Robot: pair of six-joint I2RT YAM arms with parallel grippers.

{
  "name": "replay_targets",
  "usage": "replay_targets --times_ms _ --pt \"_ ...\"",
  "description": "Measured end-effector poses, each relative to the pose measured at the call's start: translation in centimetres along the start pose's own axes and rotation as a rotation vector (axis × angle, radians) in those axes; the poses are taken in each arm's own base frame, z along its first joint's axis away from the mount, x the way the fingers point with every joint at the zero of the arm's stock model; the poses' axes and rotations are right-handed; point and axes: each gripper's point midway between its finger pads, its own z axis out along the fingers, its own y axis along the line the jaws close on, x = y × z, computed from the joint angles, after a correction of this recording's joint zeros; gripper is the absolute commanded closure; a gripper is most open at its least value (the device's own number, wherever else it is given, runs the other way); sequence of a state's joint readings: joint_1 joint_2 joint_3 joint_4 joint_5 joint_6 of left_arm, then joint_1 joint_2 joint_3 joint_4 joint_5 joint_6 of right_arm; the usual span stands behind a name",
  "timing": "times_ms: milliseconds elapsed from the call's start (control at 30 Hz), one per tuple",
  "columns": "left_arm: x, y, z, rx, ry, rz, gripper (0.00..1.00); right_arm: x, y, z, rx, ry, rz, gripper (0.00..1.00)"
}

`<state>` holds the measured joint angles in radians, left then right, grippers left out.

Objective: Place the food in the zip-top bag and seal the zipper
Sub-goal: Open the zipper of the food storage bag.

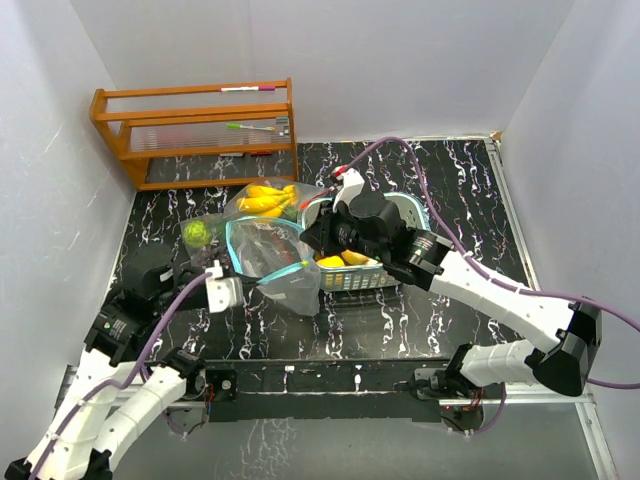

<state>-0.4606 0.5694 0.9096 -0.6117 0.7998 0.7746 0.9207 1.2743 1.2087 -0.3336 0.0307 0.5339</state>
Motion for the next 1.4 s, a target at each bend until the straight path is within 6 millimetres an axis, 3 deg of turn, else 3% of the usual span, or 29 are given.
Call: replay_targets --times_ms 67,200,267,333,367,400,500,533,733,833,933,967,1000,1067,1133,1400 --pt "0.9 0.6 0.4 -0.038 0.024 -0.071 1.0 -0.2 -0.1 -0.2 0.002 -0.02 -0.004 0.92" --pt "2.2 2.7 1.2 -0.137 0.079 -0.27 0.86 0.1 -1.1 -0.7 0.027 -0.052 -0.006 0.92" --pt "2.4 3.6 1.5 -0.176 0.088 -0.357 0.72 0.4 -1.5 -1.1 0.027 -0.066 -0.007 0.92" --pt "2.1 4.4 1.8 -0.212 0.079 -0.443 0.51 0.5 -1.5 -1.6 0.015 -0.083 -0.007 0.92" --pt "2.0 4.7 1.8 -0.227 0.073 -0.471 0.47 0.4 -1.4 -1.7 0.006 -0.092 -0.008 0.92" --pt "1.6 5.1 1.8 -0.248 0.06 -0.506 0.41 0.3 -1.3 -1.8 -0.003 -0.101 -0.008 0.92" --pt "0.1 6.3 1.5 -0.308 0.004 -0.588 0.08 -0.1 -0.8 -1.9 -0.03 -0.123 -0.009 0.92" --pt "-0.7 6.7 1.2 -0.326 -0.019 -0.606 0.03 -0.2 -0.6 -1.8 -0.04 -0.131 -0.009 0.92" --pt "-5.2 8.7 -0.3 -0.411 -0.184 -0.761 0.03 -0.3 -0.3 -1.7 -0.069 -0.152 -0.023 0.92" --pt "-6.3 9.2 -0.6 -0.443 -0.252 -0.904 0.04 -0.3 -0.3 -1.7 -0.082 -0.168 -0.036 0.92" --pt "-6.3 9.6 -0.7 -0.486 -0.294 -1.091 0.24 -0.4 -0.1 -1.7 -0.095 -0.179 -0.054 0.92" --pt "-6.3 9.7 -0.6 -0.493 -0.307 -1.148 0.25 -0.5 -0.1 -1.7 -0.099 -0.182 -0.059 0.92" --pt "-6.2 9.8 -0.4 -0.495 -0.317 -1.205 0.23 -0.6 0.1 -1.7 -0.106 -0.187 -0.064 0.92" --pt "-6.0 9.9 0.0 -0.491 -0.326 -1.302 0.08 -0.8 0.3 -1.7 -0.118 -0.196 -0.077 0.92" --pt "-5.6 10.1 0.7 -0.488 -0.327 -1.413 0.03 -1.0 0.8 -1.8 -0.135 -0.207 -0.09 0.92" --pt "-2.4 9.2 3.2 -0.482 -0.289 -1.778 0.03 -0.9 2.1 -1.9 -0.162 -0.226 -0.164 0.92"
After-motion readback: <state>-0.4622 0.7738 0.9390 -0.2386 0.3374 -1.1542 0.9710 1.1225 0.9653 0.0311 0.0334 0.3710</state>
